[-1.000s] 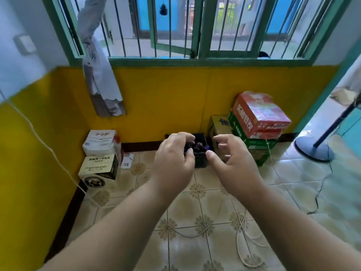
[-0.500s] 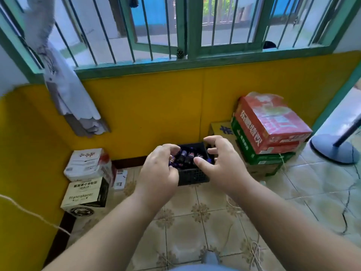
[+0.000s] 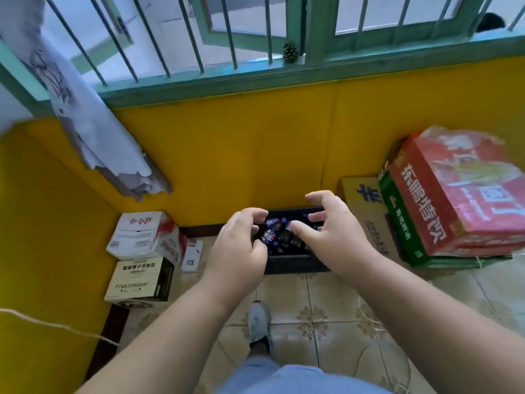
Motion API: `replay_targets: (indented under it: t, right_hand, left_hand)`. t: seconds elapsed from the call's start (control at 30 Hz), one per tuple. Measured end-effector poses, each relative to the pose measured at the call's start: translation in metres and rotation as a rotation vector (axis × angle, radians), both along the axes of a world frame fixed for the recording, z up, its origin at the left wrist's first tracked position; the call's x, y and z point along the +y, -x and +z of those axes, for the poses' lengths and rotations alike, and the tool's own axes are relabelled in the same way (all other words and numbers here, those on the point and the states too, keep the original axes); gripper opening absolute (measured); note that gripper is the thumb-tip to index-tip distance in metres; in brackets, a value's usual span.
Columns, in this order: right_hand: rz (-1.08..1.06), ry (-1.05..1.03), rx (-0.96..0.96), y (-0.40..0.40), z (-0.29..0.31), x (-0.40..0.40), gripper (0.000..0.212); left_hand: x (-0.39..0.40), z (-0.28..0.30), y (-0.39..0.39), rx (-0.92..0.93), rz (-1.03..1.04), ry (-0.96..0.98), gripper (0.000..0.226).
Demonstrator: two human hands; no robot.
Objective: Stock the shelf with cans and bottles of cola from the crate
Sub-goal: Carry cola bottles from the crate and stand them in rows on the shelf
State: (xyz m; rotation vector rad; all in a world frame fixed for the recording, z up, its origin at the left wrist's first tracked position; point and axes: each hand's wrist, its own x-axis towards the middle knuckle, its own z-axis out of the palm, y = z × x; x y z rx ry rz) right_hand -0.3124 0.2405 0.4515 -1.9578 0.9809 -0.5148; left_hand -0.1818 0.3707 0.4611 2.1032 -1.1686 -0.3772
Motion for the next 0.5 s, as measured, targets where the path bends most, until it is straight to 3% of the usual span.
replay_targets:
  t: [0.5]
  right_hand:
    - [-0.333,-0.100,0.085,-0.118,-0.059,-0.176,0.050]
  left_hand:
    - [-0.246,-0.074,-0.150,0.173,-0.281,-0.090,0.036]
